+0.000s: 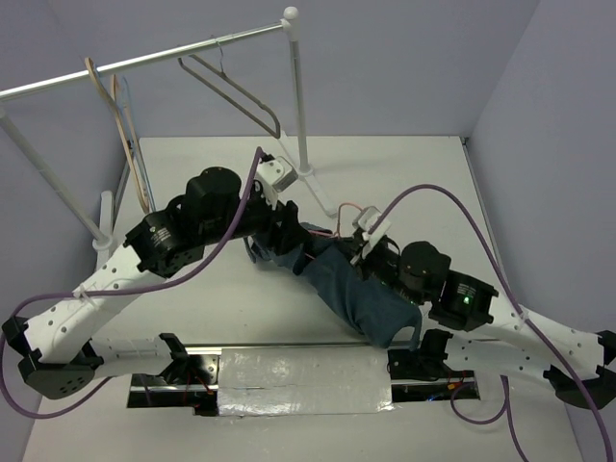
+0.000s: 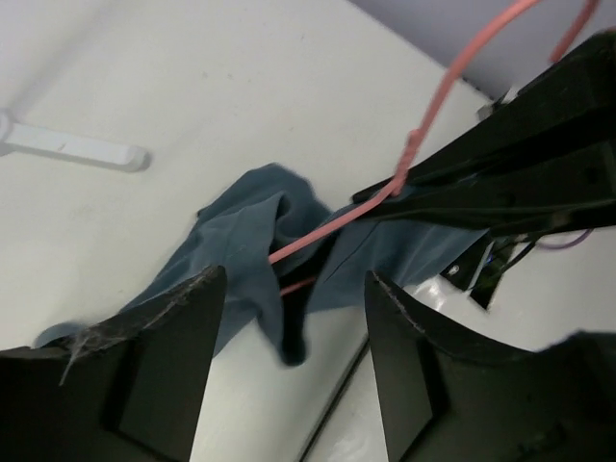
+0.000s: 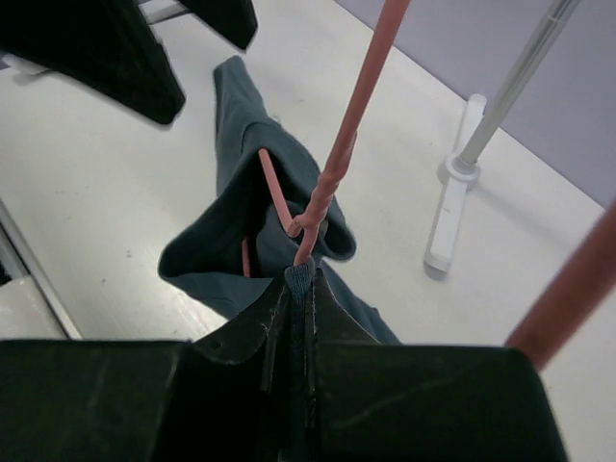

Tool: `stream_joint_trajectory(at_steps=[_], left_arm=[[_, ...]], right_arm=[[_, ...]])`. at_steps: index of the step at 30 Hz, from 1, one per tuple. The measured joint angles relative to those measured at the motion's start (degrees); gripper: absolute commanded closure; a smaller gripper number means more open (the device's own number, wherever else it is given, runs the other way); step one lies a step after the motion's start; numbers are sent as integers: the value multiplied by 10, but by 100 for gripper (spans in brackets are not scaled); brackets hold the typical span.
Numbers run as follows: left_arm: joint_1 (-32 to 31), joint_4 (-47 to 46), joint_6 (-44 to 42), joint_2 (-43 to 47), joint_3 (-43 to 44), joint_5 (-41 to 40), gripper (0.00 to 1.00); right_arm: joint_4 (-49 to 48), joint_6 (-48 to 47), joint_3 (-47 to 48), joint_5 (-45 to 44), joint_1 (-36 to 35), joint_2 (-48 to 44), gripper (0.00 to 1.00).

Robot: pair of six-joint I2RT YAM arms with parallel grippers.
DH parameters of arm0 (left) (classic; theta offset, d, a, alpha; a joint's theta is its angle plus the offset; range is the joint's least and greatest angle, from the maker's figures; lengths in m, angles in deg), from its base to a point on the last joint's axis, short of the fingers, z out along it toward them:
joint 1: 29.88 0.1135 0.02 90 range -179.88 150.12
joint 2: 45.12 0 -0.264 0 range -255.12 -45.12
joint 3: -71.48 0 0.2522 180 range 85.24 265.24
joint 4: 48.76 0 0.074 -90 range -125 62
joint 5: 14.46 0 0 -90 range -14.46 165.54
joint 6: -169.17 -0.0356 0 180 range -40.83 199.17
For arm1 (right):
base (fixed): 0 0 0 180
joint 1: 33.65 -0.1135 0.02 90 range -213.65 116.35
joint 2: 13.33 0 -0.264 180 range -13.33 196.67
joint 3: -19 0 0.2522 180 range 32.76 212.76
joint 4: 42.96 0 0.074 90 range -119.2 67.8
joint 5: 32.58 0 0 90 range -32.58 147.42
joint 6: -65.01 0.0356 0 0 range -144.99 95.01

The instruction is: Place the t-shirt on the hanger

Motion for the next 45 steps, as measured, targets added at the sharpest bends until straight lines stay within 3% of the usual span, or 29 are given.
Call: stream_joint_trajectory(at_steps=[6, 13, 30, 36, 40, 43, 45], left_arm=[[0, 92, -74, 6, 37, -39, 31], [0, 156, -149, 47, 47, -77, 31], [-5, 153, -295, 65, -39, 59, 29], [-16, 146, -301, 26, -49, 87, 43], [-17, 144, -299, 0, -49, 112, 77], [-18, 157, -315, -7, -49, 138, 81], [-19, 165, -315, -7, -49, 152, 78]], right_arm=[[-32, 18, -84, 47, 0, -97, 100], [-42, 33, -103, 83, 0, -147, 100], [-32, 43, -101, 164, 0, -159, 100], [-31, 43, -86, 188, 0, -139, 100], [-32, 43, -70, 203, 0, -121, 100], [-31, 43, -65, 198, 6, -116, 100], [-27, 42, -63, 202, 8, -114, 100]])
